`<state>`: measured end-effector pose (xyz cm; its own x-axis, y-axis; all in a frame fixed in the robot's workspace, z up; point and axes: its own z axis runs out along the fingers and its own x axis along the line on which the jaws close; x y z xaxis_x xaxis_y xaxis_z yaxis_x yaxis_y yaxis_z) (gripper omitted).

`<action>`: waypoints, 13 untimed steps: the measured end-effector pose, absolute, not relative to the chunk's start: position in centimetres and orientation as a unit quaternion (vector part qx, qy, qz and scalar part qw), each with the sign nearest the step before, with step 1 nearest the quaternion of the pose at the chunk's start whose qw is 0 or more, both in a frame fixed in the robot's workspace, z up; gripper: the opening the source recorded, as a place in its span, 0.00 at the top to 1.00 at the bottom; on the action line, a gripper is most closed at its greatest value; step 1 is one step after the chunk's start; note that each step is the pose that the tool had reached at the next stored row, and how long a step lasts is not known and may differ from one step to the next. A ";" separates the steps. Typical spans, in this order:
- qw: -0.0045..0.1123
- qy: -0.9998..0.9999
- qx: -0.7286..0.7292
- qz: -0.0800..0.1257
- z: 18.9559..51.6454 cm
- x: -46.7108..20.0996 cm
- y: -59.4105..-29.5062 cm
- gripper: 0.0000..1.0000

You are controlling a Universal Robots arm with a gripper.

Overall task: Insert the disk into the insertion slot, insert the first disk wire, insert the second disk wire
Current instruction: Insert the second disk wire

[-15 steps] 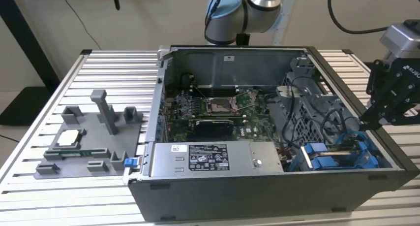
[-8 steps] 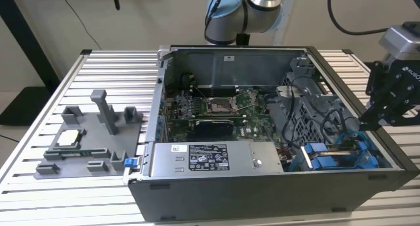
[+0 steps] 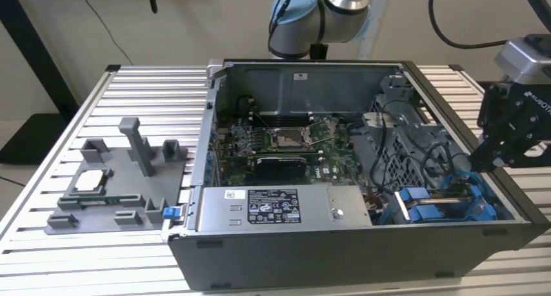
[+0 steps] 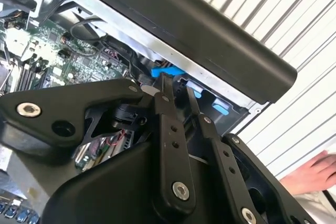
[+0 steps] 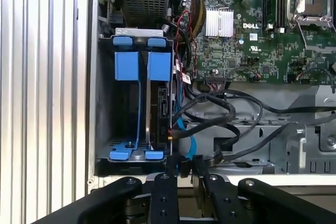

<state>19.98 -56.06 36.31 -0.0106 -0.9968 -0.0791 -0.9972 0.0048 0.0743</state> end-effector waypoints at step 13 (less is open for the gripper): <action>0.003 0.709 -0.703 0.055 36.2 20.0 -56.1 1.00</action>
<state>19.98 -56.06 36.22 -0.0108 -0.9966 -0.0818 -0.9972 0.0047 0.0743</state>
